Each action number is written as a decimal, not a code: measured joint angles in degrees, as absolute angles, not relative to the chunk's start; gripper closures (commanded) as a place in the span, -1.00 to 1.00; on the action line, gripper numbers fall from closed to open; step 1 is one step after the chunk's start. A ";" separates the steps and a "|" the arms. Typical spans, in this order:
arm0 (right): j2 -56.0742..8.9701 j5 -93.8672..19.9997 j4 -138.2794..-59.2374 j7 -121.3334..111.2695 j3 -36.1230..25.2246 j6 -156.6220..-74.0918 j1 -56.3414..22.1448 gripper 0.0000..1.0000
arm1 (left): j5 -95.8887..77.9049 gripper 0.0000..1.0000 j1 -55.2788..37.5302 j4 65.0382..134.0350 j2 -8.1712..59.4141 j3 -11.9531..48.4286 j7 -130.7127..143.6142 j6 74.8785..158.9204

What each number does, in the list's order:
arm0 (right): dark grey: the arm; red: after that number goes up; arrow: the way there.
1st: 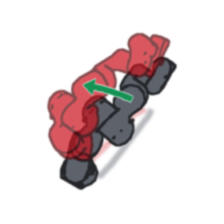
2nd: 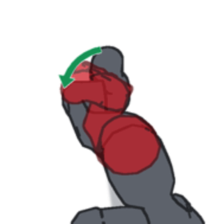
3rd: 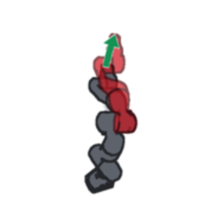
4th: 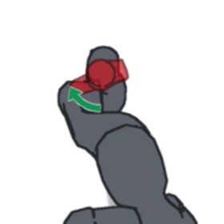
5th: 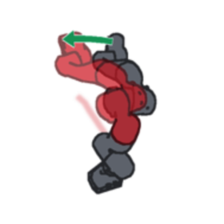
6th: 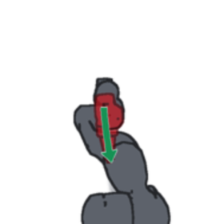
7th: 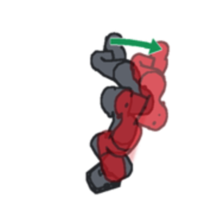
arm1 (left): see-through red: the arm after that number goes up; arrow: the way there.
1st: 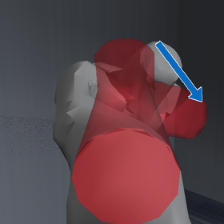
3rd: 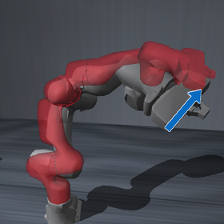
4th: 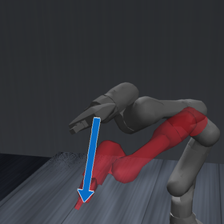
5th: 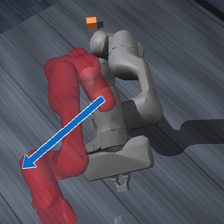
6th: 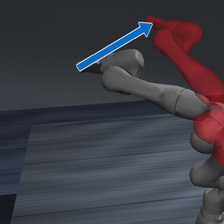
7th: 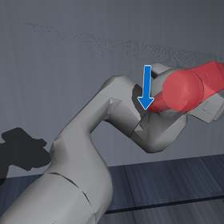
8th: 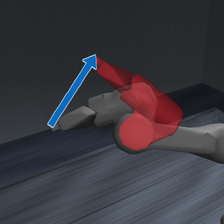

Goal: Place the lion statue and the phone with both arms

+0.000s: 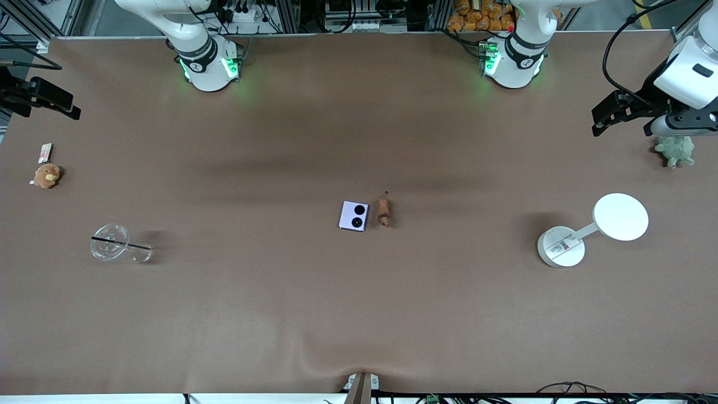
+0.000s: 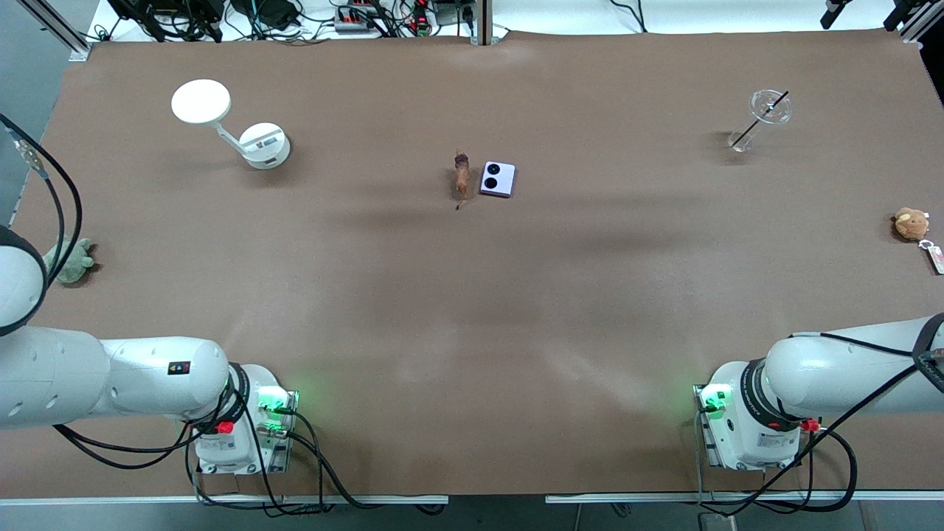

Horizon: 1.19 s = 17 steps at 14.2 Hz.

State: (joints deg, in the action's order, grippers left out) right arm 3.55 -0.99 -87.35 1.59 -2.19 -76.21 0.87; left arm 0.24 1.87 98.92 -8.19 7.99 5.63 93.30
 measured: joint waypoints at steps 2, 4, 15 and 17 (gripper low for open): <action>3.55 -1.03 -87.26 1.60 -1.93 -76.20 0.83 -1.00 | 0.24 -1.00 1.87 98.91 -8.19 8.00 5.63 93.04; 3.55 -1.04 -86.98 1.60 -1.63 -76.08 0.77 -1.00 | 0.24 -1.00 1.87 98.89 -8.19 8.00 5.63 92.86; 3.60 -0.98 -86.03 1.60 -1.66 -76.03 0.78 -1.00 | 0.24 -1.00 1.76 96.25 -5.86 8.24 5.55 88.29; 3.60 -0.98 -86.03 1.60 -1.61 -76.08 0.75 -1.00 | 0.24 -1.00 1.75 96.03 -5.86 8.29 5.51 88.02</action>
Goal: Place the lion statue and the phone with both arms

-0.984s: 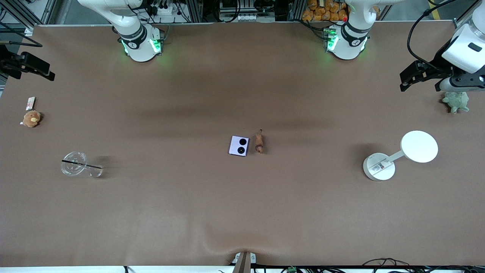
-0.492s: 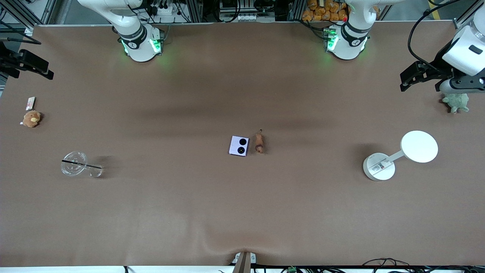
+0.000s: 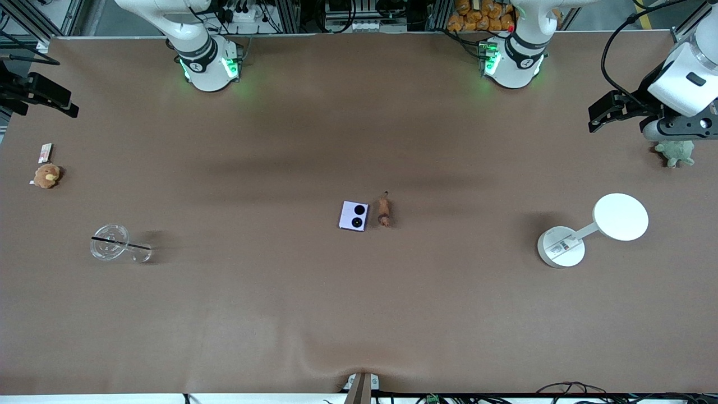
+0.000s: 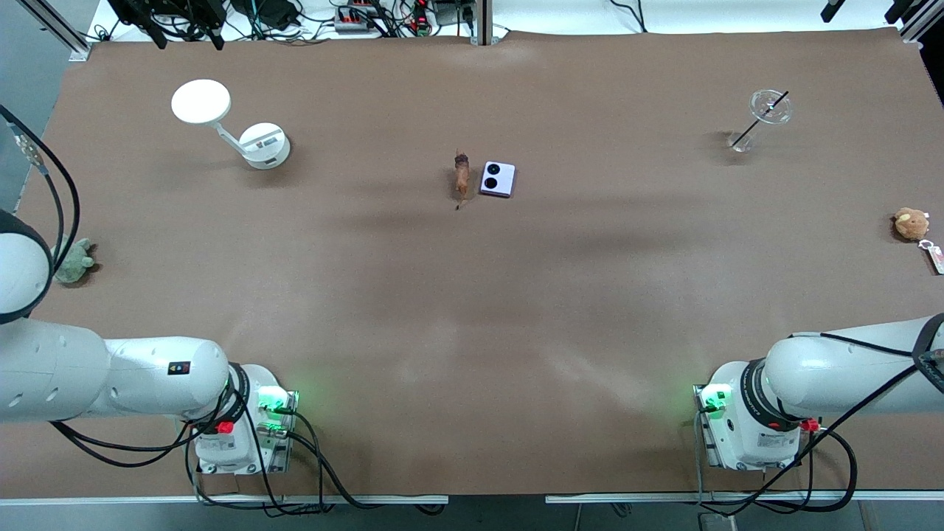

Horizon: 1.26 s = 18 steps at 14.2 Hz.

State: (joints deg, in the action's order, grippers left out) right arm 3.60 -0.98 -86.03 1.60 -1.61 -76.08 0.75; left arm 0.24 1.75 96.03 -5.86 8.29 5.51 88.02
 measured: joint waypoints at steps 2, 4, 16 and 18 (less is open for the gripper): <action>3.60 -0.97 -86.06 1.58 -1.48 -76.05 0.12 -1.00 | 0.24 -1.00 1.50 95.89 -5.72 8.55 5.46 88.01; 3.59 -0.88 -86.14 1.61 -1.28 -75.96 -0.82 -1.00 | 0.24 -1.00 1.25 95.55 -4.73 9.58 5.46 88.01; 3.60 -0.72 -86.13 1.59 -2.22 -74.48 -0.32 -1.00 | -0.13 -1.00 -12.76 94.55 10.73 15.31 32.01 103.14; 3.59 -0.72 -86.15 1.59 -2.20 -74.26 -0.32 -1.00 | -0.13 -1.00 -16.07 94.46 14.50 15.33 37.69 108.32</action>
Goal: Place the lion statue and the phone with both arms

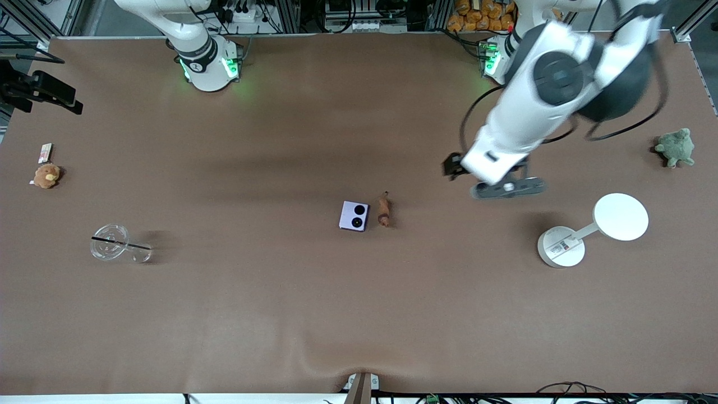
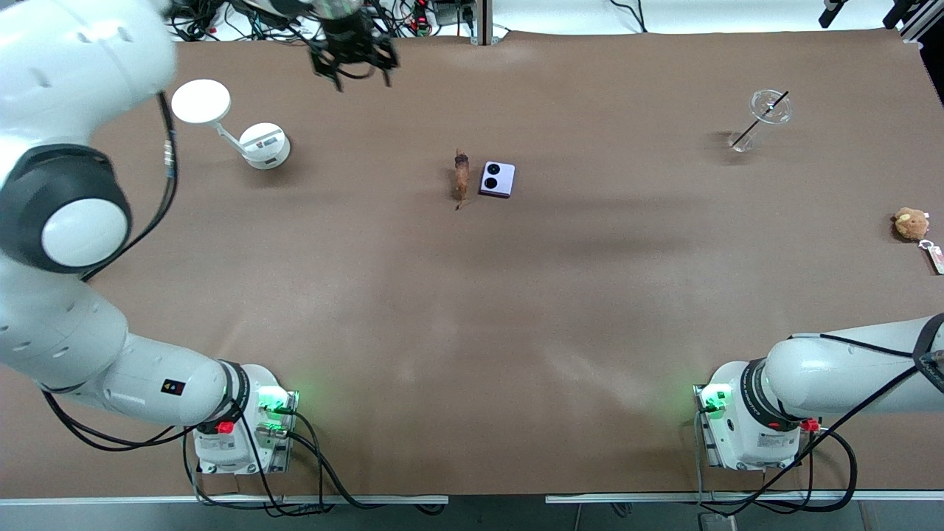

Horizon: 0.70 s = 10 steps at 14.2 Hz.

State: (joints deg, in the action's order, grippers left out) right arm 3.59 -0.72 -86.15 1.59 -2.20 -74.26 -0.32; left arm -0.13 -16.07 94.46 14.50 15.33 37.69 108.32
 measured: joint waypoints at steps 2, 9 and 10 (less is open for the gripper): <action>3.43 -0.72 -86.20 1.59 -2.20 -74.24 -0.32 -1.00 | 0.19 -1.00 -18.68 93.01 18.85 15.31 42.30 112.02; 3.10 -0.69 -86.22 1.59 -2.24 -73.36 -0.07 -1.00 | 5.78 -1.00 -25.28 85.46 37.88 14.96 50.56 124.64; 3.10 -0.69 -86.22 1.59 -2.23 -73.36 -0.01 -1.00 | 6.19 -1.00 -25.64 85.35 39.72 14.94 50.56 126.78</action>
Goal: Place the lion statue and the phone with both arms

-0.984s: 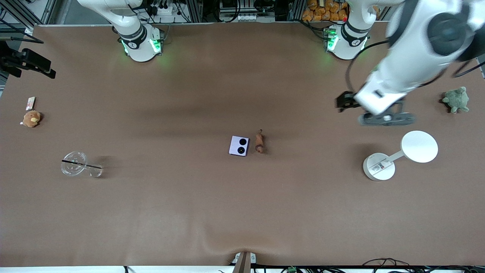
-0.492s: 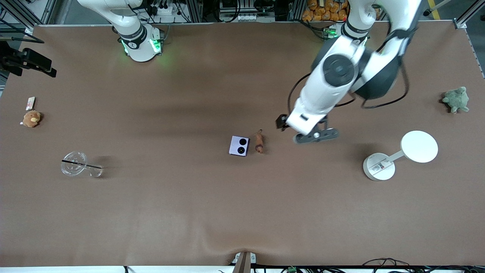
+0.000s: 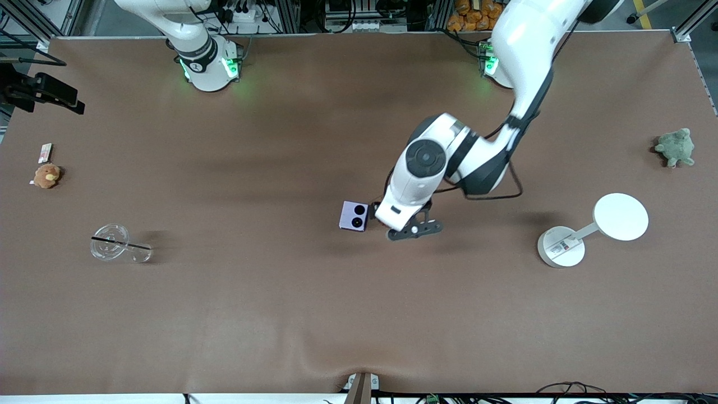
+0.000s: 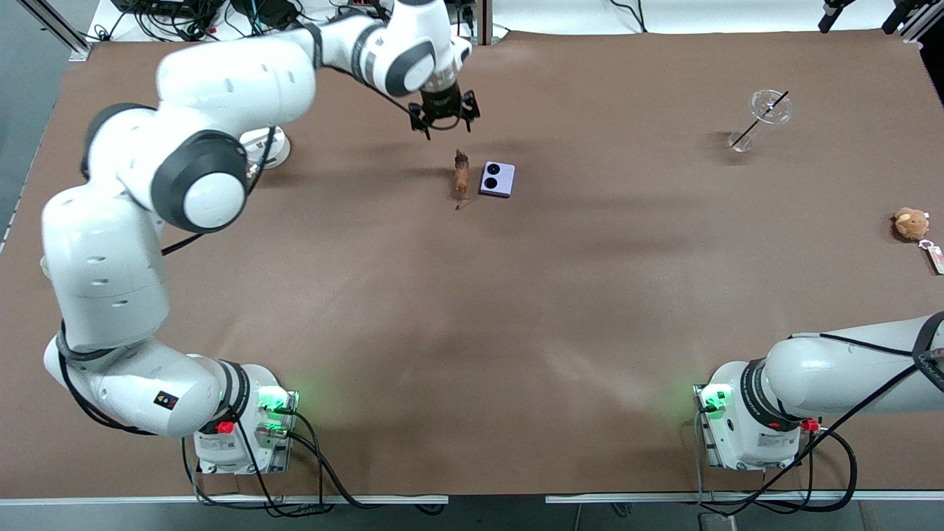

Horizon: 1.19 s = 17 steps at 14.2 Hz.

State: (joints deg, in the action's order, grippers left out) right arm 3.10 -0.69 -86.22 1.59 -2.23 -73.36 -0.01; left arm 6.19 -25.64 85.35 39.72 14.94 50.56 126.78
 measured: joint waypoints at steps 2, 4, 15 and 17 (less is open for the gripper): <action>3.10 -0.68 -86.22 1.59 -2.24 -73.35 0.10 -1.00 | 6.58 -1.00 -26.49 85.07 42.21 14.94 50.56 129.41; 3.10 -0.67 -86.17 1.59 -2.24 -73.35 0.19 -1.00 | 7.04 -1.00 -27.09 84.92 43.45 14.92 50.56 130.14; 3.42 0.52 -84.23 1.56 -2.61 -73.02 2.44 -1.00 | 8.58 1.00 -27.62 84.65 46.03 14.90 50.52 130.26; 3.42 0.52 -84.23 1.56 -2.60 -73.00 2.44 -1.00 | 10.94 1.00 -27.42 83.93 46.00 14.74 50.52 130.28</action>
